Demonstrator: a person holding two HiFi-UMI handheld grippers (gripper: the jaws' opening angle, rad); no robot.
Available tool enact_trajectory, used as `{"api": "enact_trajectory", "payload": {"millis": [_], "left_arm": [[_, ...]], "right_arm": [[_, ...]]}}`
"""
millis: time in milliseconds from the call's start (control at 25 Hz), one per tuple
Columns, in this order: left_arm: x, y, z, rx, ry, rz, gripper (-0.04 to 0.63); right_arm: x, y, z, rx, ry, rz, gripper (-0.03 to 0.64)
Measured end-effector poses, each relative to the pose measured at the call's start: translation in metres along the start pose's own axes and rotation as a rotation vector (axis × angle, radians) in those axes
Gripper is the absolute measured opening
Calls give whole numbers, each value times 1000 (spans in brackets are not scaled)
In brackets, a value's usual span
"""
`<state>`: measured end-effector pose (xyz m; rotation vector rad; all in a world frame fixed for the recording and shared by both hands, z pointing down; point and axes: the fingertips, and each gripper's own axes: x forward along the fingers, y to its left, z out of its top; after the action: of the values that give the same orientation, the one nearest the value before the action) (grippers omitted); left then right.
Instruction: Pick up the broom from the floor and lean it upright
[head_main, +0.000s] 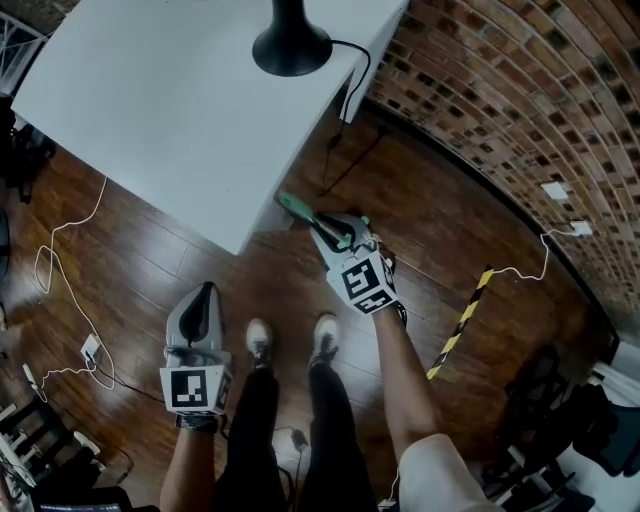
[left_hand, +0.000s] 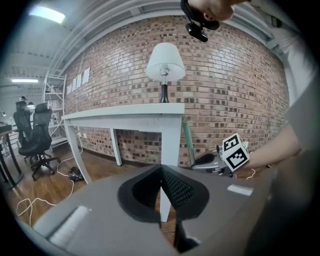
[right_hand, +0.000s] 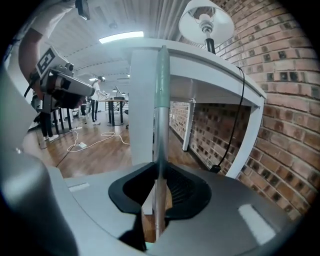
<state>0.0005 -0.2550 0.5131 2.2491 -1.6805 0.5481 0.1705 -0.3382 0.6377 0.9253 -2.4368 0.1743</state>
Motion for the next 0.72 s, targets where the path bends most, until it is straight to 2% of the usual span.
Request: {"api": "enact_trajectory", "payload": {"millis": [280,520,720], "left_arm": [[10,4,-10,-10,5,-8,2],[11,4,-28,-30,13,-18,2],[9,11,-31,-40,18,1,2]], "right_arm": [[12,-7,2,45,-21,-42,91],[10,-6,4,-8,-41,-67,98],[11,-1,2,5,-51,-55,161]]}}
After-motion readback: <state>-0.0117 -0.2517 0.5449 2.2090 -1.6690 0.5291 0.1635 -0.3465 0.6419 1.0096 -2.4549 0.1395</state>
